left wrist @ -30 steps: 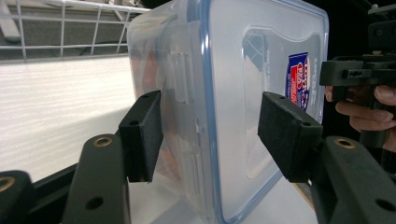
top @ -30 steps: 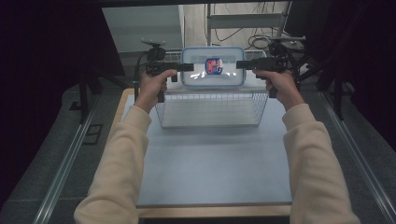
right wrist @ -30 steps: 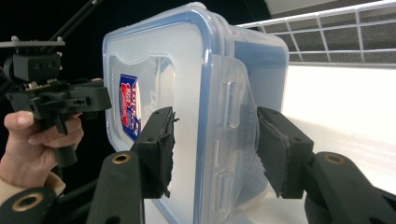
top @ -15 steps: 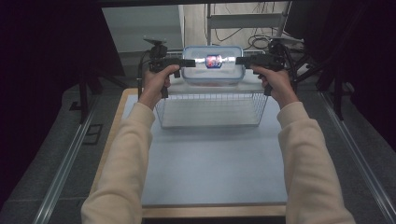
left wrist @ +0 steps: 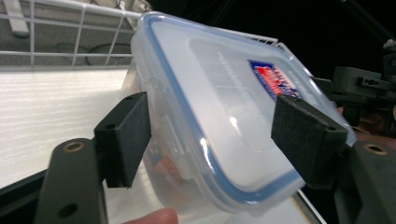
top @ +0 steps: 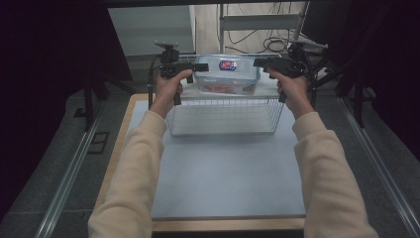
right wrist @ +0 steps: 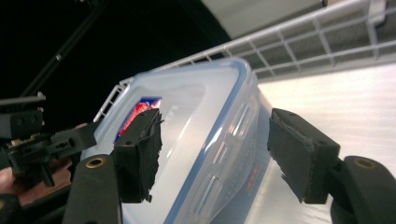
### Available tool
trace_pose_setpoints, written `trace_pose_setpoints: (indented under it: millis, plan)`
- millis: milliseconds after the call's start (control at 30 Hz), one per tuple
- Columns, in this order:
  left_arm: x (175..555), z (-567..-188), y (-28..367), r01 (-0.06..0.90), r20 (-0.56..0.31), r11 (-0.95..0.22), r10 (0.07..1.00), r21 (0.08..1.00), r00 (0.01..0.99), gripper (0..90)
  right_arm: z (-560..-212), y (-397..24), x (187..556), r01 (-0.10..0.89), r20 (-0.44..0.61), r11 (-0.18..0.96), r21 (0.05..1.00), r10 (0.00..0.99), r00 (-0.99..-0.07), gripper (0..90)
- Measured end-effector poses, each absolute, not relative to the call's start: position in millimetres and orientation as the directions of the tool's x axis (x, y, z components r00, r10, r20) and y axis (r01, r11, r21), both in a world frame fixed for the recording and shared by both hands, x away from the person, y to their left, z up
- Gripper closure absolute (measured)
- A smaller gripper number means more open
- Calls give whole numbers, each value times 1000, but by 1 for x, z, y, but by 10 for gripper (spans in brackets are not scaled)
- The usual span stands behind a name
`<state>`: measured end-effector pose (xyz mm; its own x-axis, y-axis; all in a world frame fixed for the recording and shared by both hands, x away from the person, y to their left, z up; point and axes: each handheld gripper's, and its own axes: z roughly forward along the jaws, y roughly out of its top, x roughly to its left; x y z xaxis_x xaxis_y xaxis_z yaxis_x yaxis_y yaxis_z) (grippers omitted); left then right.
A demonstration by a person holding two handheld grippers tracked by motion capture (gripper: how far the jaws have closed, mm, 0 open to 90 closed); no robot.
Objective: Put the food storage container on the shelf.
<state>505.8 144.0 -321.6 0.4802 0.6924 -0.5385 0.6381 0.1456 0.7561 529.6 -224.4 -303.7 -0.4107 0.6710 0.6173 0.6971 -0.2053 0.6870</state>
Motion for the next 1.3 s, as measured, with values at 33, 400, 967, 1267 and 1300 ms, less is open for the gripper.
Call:
trace_pose_setpoints:
  millis: [33, 400, 967, 1267, 1300]
  plan:
    - [506, -322, 144, 638, -539, 146, 692, 756, 480, 277, -304, -224, 530, 697, 617, -205, 687, 671, -411, 346]
    - [457, -315, 155, 562, -390, 9, 729, 827, 563, 205, -299, -240, 484, 602, 454, 5, 798, 652, -607, 302]
    - [348, -366, 169, 538, -349, -62, 698, 841, 626, 185, -352, -254, 394, 540, 358, 154, 827, 597, -718, 258]
    - [312, -422, 166, 557, -347, -102, 686, 824, 639, 187, -411, -262, 356, 546, 341, 219, 809, 581, -739, 240]
    - [312, -422, 166, 557, -347, -102, 686, 824, 639, 188, -411, -262, 356, 546, 341, 219, 809, 581, -739, 240]
